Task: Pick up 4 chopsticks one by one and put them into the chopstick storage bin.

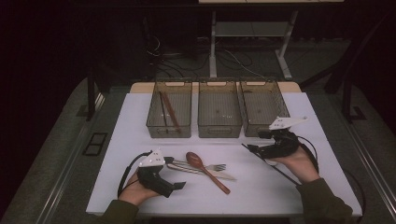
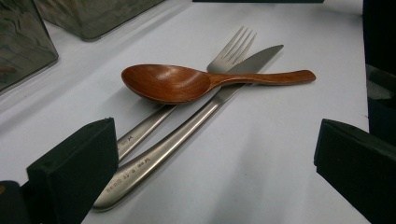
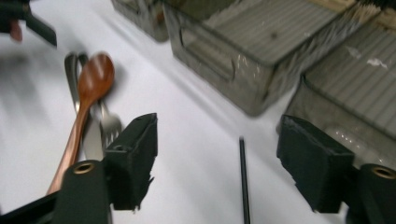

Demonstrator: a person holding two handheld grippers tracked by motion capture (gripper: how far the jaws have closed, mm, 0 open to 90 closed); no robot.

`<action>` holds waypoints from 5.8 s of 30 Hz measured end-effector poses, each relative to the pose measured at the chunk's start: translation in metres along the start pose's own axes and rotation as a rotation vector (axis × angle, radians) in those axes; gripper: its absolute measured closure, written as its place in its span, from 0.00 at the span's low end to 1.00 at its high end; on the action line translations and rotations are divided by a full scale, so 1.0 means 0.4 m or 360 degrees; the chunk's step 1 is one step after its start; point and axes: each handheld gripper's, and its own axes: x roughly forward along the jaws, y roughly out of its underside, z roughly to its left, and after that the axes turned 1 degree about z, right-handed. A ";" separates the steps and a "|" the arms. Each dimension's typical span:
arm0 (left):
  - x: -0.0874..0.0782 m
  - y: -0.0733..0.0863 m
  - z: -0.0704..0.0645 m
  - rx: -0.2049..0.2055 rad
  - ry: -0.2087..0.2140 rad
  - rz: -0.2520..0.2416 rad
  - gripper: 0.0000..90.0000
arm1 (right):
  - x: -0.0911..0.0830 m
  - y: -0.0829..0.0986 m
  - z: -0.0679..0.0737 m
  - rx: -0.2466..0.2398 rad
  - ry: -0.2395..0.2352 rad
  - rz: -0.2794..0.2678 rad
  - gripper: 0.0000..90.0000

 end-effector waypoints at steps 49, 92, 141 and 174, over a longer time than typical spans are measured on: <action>0.000 0.000 -0.006 0.0013 -0.0012 0.0010 0.00 | -0.054 0.239 -0.052 0.0028 0.0107 0.0385 0.92; 0.000 -0.001 -0.006 0.0014 -0.0016 0.0013 0.00 | -0.075 0.191 -0.007 -0.0049 -0.0080 0.0252 0.96; 0.003 0.000 -0.004 0.0020 -0.0014 0.0013 0.00 | -0.052 -0.020 0.030 -0.0075 -0.0193 -0.0151 0.96; 0.002 -0.002 -0.007 0.0007 -0.0001 -0.0009 0.00 | 0.142 -0.232 0.051 -0.0035 -0.0062 -0.0157 0.96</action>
